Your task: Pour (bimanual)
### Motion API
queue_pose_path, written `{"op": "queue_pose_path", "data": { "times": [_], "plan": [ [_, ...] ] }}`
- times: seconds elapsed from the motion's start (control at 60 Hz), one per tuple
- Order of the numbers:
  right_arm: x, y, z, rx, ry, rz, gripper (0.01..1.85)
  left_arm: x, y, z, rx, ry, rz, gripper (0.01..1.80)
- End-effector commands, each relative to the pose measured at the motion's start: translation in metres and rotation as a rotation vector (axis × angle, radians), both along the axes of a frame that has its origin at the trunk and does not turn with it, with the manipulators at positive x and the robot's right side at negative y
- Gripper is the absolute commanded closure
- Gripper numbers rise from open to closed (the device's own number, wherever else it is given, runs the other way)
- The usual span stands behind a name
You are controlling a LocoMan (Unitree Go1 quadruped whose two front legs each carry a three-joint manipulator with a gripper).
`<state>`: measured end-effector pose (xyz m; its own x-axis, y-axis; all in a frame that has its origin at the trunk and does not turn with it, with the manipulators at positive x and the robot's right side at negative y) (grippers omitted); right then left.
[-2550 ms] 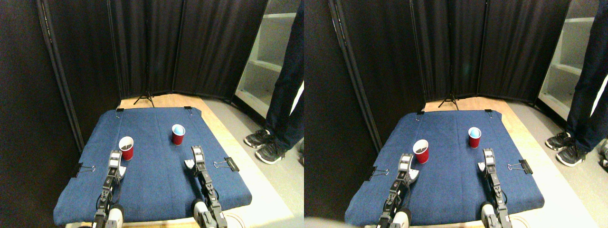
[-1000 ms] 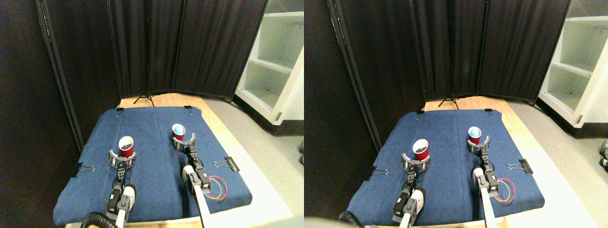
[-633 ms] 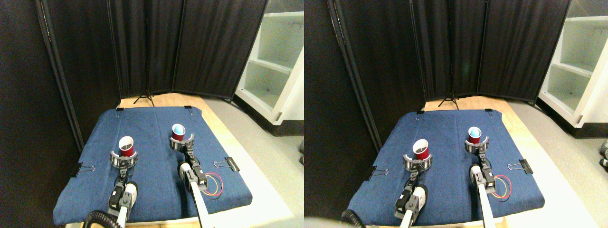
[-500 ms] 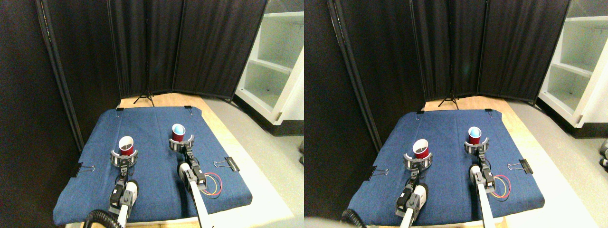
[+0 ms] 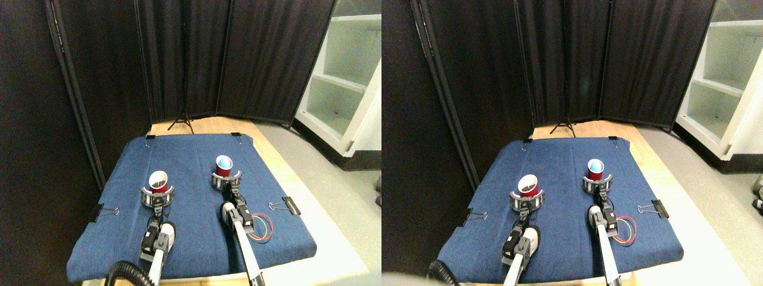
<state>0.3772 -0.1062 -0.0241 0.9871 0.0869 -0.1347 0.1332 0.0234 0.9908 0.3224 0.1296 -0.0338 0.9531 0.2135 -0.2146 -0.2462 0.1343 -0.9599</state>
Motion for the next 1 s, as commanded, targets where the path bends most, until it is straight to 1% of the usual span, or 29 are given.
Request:
{"op": "queue_pose_path", "data": {
  "times": [0.017,0.167,0.25,0.317,0.4,0.517,0.583,0.633,0.783,0.817,0.883,1.0],
  "plan": [
    [0.005,0.001,-0.001,0.018,-0.019,0.008,0.77,0.004,-0.002,0.000,0.006,-0.020,-0.002,0.77],
    [0.007,0.002,-0.001,0.029,-0.018,-0.007,0.79,0.006,-0.002,-0.002,-0.003,-0.012,0.009,0.78],
    [0.008,0.002,0.000,0.039,-0.011,-0.034,0.80,0.007,-0.003,-0.002,-0.019,-0.007,0.010,0.80],
    [0.010,0.002,0.001,0.042,-0.012,-0.030,0.80,0.008,-0.002,-0.004,-0.026,-0.004,0.017,0.79],
    [0.013,0.003,0.002,0.031,-0.013,-0.038,0.80,0.009,-0.002,-0.005,-0.044,0.000,0.034,0.83],
    [0.016,0.004,0.004,0.051,-0.023,-0.037,0.83,0.009,-0.002,-0.006,-0.048,0.002,0.034,0.84],
    [0.019,0.006,0.006,0.056,-0.028,-0.033,0.88,0.010,-0.002,-0.007,-0.048,0.000,0.026,0.83],
    [0.022,0.007,0.008,0.065,-0.034,-0.013,0.90,0.011,-0.002,-0.007,-0.046,0.001,0.029,0.82],
    [0.026,0.008,0.010,0.062,-0.025,-0.007,0.88,0.012,-0.001,-0.008,-0.039,0.002,0.038,0.82],
    [0.027,0.009,0.009,0.060,-0.016,-0.019,0.89,0.012,0.000,-0.009,-0.042,0.000,0.038,0.82],
    [0.028,0.010,0.005,0.063,0.007,-0.035,0.83,0.013,0.000,-0.010,-0.045,0.002,0.043,0.81],
    [0.029,0.010,0.001,0.032,0.013,-0.027,0.83,0.014,0.001,-0.013,-0.045,0.015,0.031,0.79]
  ]
}}
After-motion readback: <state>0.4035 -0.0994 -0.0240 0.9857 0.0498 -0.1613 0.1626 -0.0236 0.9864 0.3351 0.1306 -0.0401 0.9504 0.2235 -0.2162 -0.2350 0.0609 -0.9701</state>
